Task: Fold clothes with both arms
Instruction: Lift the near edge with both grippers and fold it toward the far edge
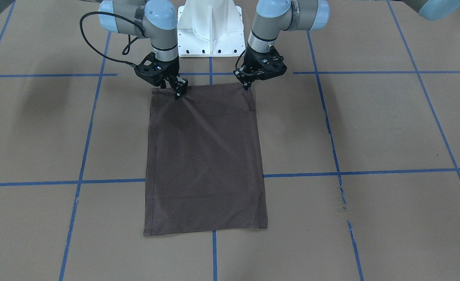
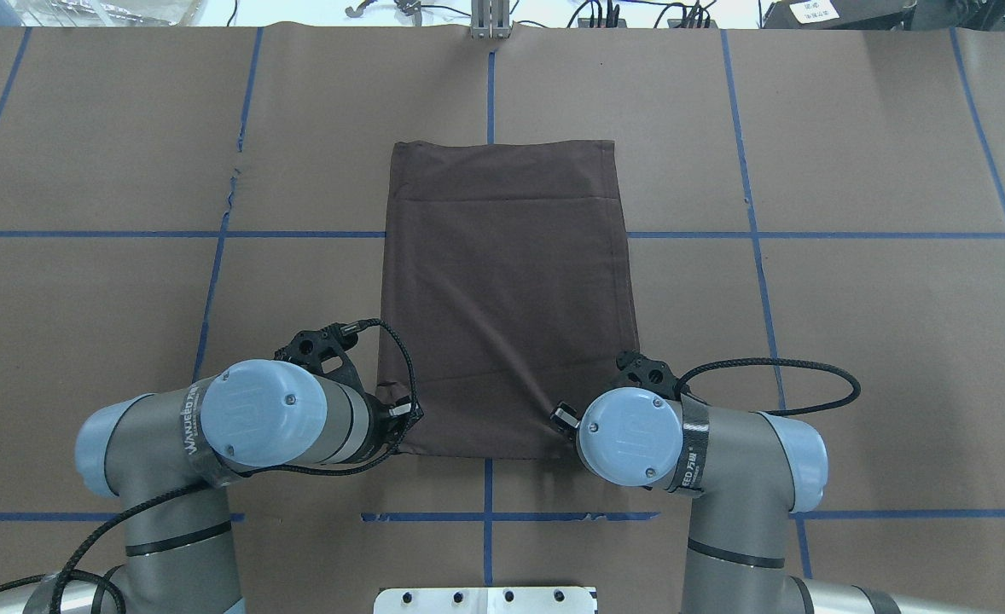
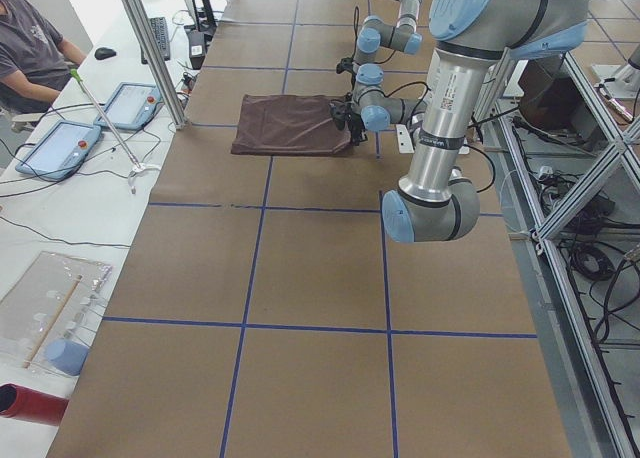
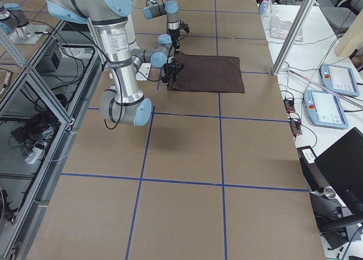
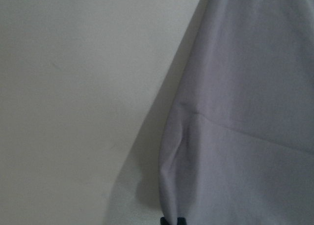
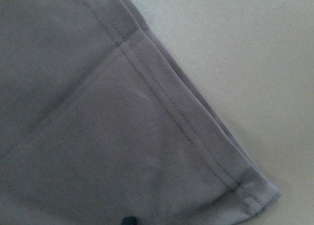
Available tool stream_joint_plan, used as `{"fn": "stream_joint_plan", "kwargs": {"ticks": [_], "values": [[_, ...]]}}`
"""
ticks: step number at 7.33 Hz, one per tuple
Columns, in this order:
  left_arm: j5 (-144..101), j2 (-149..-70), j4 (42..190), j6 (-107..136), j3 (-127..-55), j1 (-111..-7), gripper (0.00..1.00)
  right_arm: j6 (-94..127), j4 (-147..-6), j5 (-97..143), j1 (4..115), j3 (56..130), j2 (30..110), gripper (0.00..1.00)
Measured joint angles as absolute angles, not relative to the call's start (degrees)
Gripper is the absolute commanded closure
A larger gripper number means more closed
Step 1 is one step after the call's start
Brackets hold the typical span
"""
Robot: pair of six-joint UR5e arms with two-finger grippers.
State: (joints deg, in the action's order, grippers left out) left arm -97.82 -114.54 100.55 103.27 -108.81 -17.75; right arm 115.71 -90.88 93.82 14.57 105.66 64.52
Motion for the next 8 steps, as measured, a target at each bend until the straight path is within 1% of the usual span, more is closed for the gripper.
{"fn": "stream_joint_plan", "kwargs": {"ticks": [1, 5, 6, 8], "values": [[-97.8, -114.6, 100.5, 103.3, -108.8, -17.8, 1.0, 115.6, -90.9, 93.7, 14.6, 105.6, 64.2, 1.0], [-97.8, -114.7, 100.5, 103.3, -109.0, -17.8, 1.0, 115.3, -90.6, 93.2, 15.0, 105.7, 62.4, 1.0], [-97.8, -114.5, 100.4, 103.3, -109.9, -17.7, 1.0, 115.2, -90.3, 93.3, 15.2, 106.3, 62.4, 1.0], [-97.9, -114.1, 98.8, 103.7, -114.2, -16.8, 1.0, 115.2, -90.1, 93.7, 15.1, 109.9, 63.3, 1.0]]}}
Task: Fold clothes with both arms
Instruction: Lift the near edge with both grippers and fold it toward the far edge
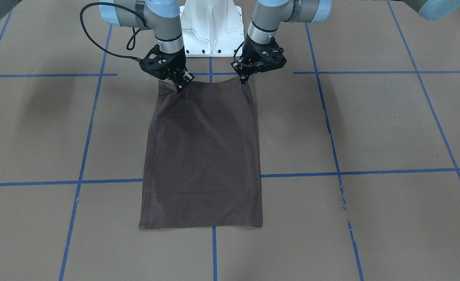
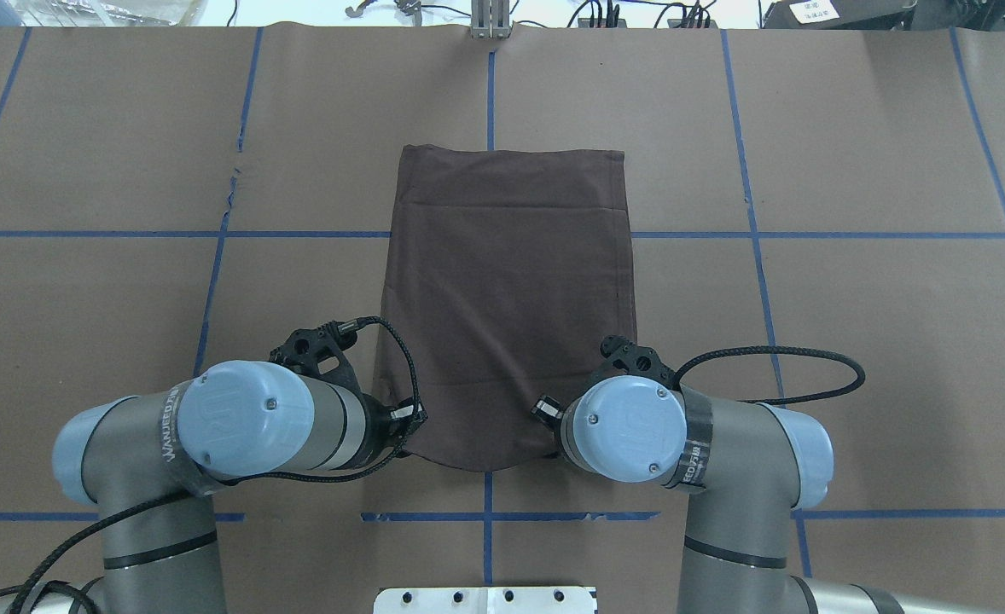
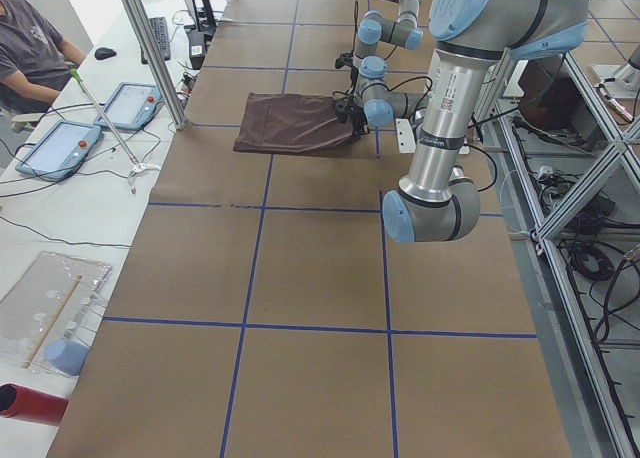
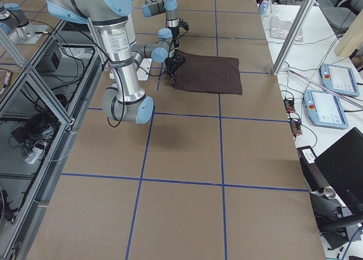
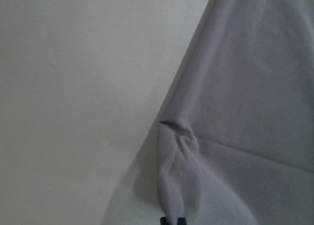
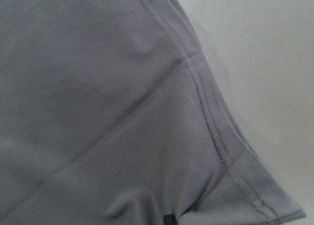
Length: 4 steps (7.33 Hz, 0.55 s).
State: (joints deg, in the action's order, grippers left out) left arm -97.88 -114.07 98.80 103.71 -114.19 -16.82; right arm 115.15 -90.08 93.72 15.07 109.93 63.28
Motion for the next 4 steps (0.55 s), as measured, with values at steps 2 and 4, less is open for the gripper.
{"fn": "stream_joint_plan", "kwargs": {"ticks": [2, 4], "values": [[-97.9, -111.4, 97.3, 105.1, -120.7, -12.5, 1.0, 115.2, -90.0, 94.0, 13.5, 116.5, 66.4, 1.0], [-97.9, -108.8, 95.0, 107.2, -127.0, -9.4, 1.0, 115.1, -90.0, 94.0, 11.9, 119.2, 67.6, 1.0]]}}
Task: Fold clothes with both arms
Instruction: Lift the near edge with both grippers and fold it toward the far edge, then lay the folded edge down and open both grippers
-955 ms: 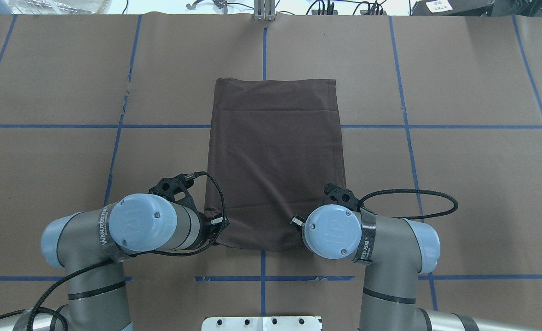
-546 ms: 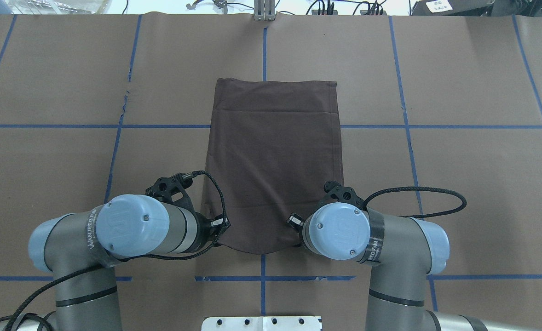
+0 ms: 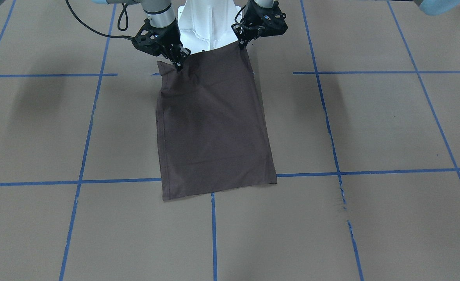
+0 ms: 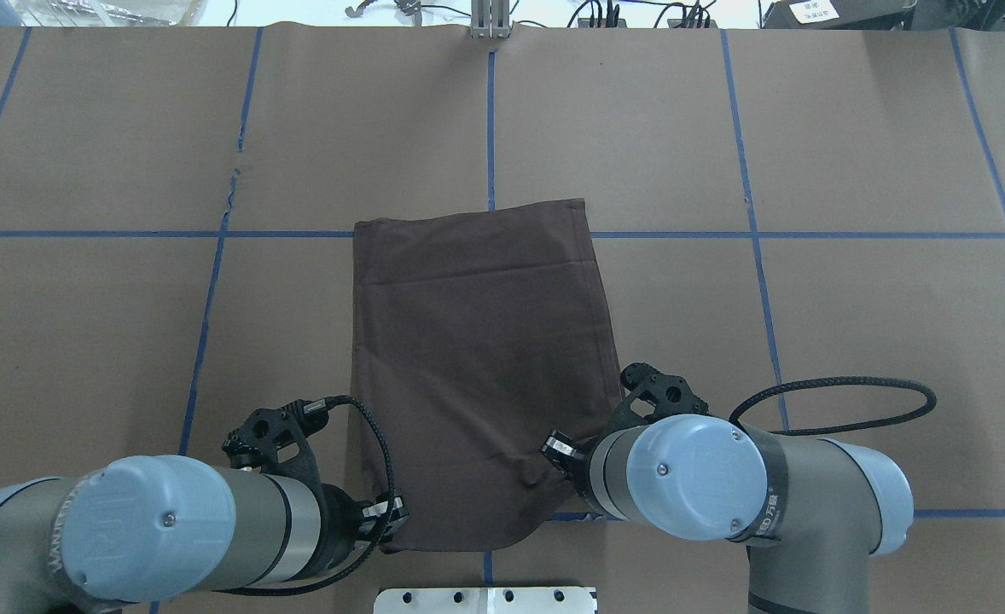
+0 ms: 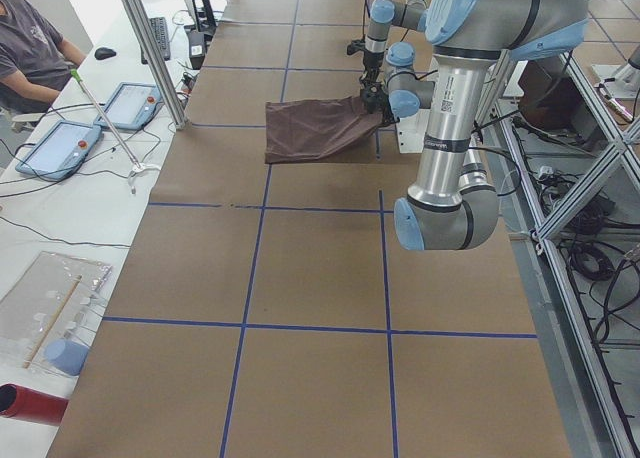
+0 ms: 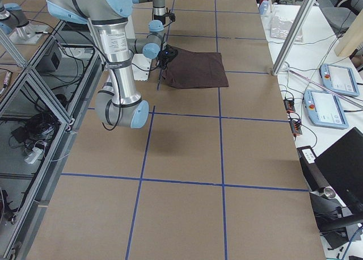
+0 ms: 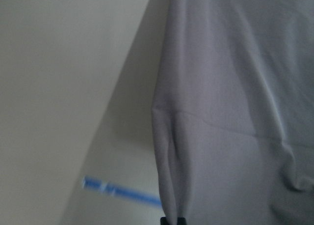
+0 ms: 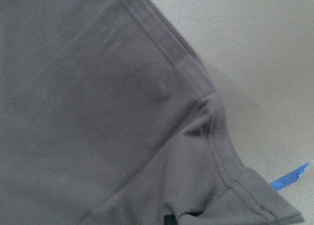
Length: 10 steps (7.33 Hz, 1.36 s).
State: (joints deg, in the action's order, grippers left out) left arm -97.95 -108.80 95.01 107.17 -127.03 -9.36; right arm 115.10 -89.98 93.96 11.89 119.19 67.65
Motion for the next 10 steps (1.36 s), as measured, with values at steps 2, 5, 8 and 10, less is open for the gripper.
{"fn": "stream_joint_plan", "kwargs": {"ticks": [2, 5, 8, 10], "values": [[-98.0, -110.0, 94.3, 107.3, -127.4, -9.9, 1.0, 112.7, -89.9, 93.6, 12.9, 118.8, 66.9, 1.0], [-103.3, -114.0, 94.3, 103.5, -121.1, -23.2, 1.0, 104.5, -89.8, 95.8, 22.9, 111.7, 60.0, 1.0], [-106.5, -125.1, 105.0, 90.4, -92.3, -39.7, 0.01, 93.2, -76.7, 102.6, 34.5, 81.3, 46.1, 0.01], [-104.8, -126.5, 117.8, 84.4, -80.0, -43.8, 0.0, 88.8, -69.0, 104.0, 39.1, 68.5, 40.0, 0.0]]}}
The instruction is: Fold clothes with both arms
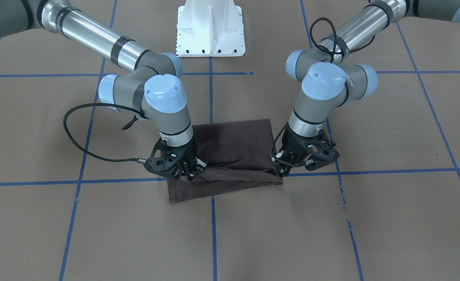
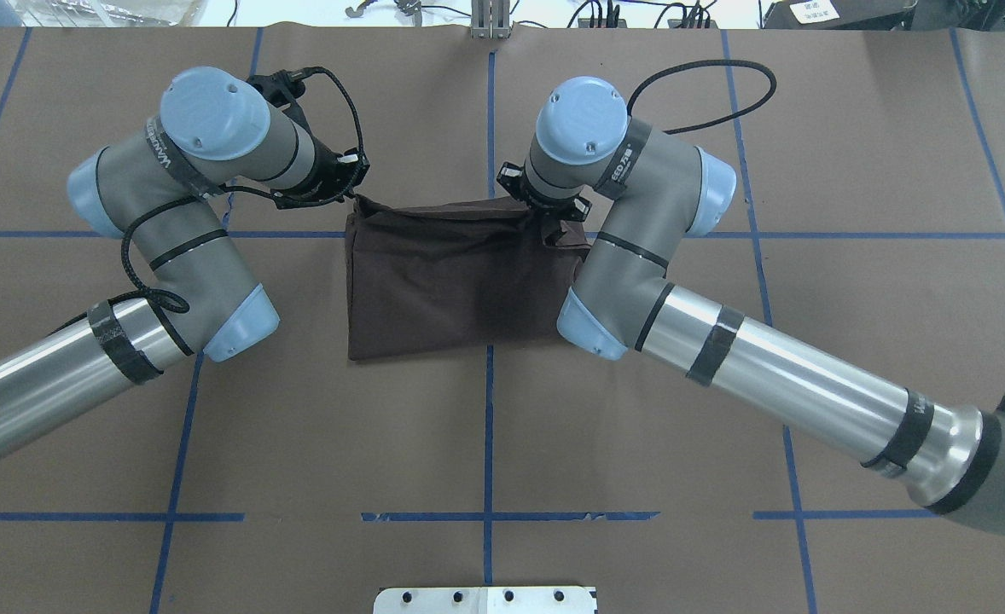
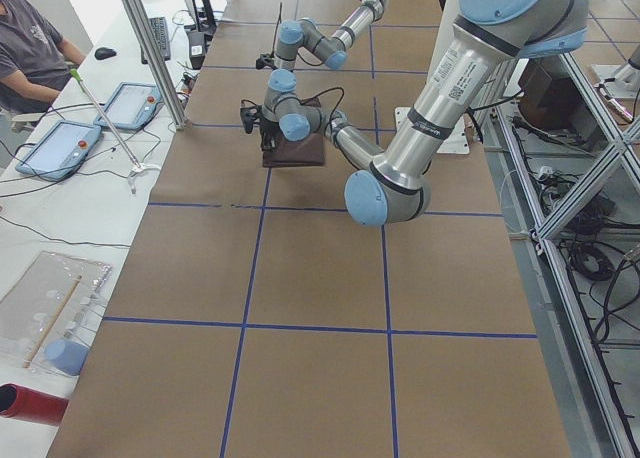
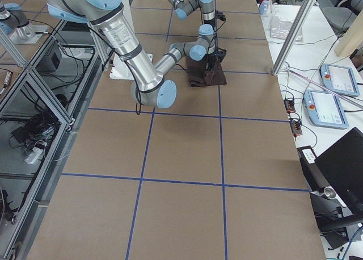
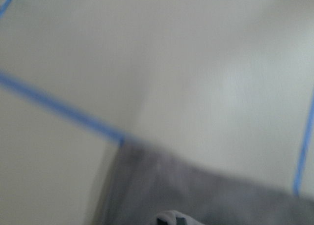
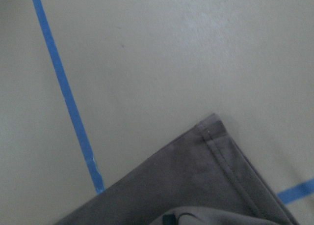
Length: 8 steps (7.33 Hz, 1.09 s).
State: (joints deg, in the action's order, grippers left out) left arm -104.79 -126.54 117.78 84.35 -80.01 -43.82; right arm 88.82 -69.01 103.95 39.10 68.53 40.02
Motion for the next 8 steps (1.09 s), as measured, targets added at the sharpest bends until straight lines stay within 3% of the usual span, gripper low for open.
{"fn": "stream_joint_plan", "kwargs": {"ticks": [5, 7, 8], "values": [[-105.8, -125.8, 120.9, 78.9, -78.9, -46.4, 0.0, 78.5, -67.5, 109.1, 48.0, 61.6, 37.5, 0.0], [-110.3, -119.5, 118.8, 65.7, -84.6, -54.0, 0.0, 61.7, -75.0, 114.8, 55.7, 64.1, 41.0, 0.0], [-113.1, -115.3, 117.1, 54.1, -87.3, -60.2, 0.0, 50.3, -78.7, 117.8, 60.6, 68.6, 46.6, 0.0]]}}
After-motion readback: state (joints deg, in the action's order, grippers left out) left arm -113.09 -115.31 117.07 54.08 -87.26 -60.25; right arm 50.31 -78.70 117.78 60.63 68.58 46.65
